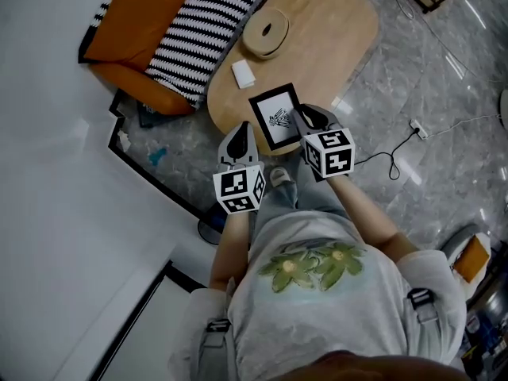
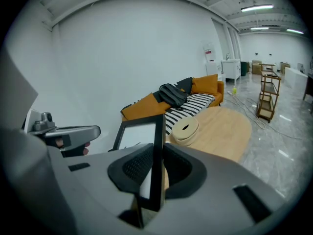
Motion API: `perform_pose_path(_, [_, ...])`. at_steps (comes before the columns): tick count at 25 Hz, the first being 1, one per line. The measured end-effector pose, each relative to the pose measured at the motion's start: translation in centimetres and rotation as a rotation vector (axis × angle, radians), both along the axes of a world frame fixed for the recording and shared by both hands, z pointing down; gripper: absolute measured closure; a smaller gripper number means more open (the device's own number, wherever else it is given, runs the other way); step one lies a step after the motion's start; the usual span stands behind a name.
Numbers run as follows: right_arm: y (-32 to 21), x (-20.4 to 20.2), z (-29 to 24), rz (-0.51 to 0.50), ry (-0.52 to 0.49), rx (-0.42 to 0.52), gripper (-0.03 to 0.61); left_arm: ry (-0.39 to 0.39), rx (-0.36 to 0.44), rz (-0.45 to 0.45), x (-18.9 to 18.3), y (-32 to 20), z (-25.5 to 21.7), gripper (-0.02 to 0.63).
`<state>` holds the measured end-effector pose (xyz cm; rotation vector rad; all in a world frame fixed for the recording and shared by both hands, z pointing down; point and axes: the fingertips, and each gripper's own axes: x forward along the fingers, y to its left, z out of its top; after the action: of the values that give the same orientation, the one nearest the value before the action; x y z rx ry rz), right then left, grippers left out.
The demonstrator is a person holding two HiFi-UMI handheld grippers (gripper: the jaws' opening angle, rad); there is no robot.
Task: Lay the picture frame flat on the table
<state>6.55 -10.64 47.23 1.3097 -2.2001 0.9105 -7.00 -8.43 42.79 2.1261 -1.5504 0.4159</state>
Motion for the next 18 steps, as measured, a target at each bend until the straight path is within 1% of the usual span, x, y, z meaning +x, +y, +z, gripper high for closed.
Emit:
perform_pose_path(10, [-1.5, -0.4, 2.3, -0.003, 0.009, -0.031, 0.508, 0.002, -0.021, -0.019, -0.2, -1.2, 2.4, 0.598])
perform_pose_path(18, [-1.2, -0.8, 3.6, -0.019, 0.023, -0.058, 0.508, 0.008, -0.041, -0.032, -0.3, -0.8, 3.4, 0.598])
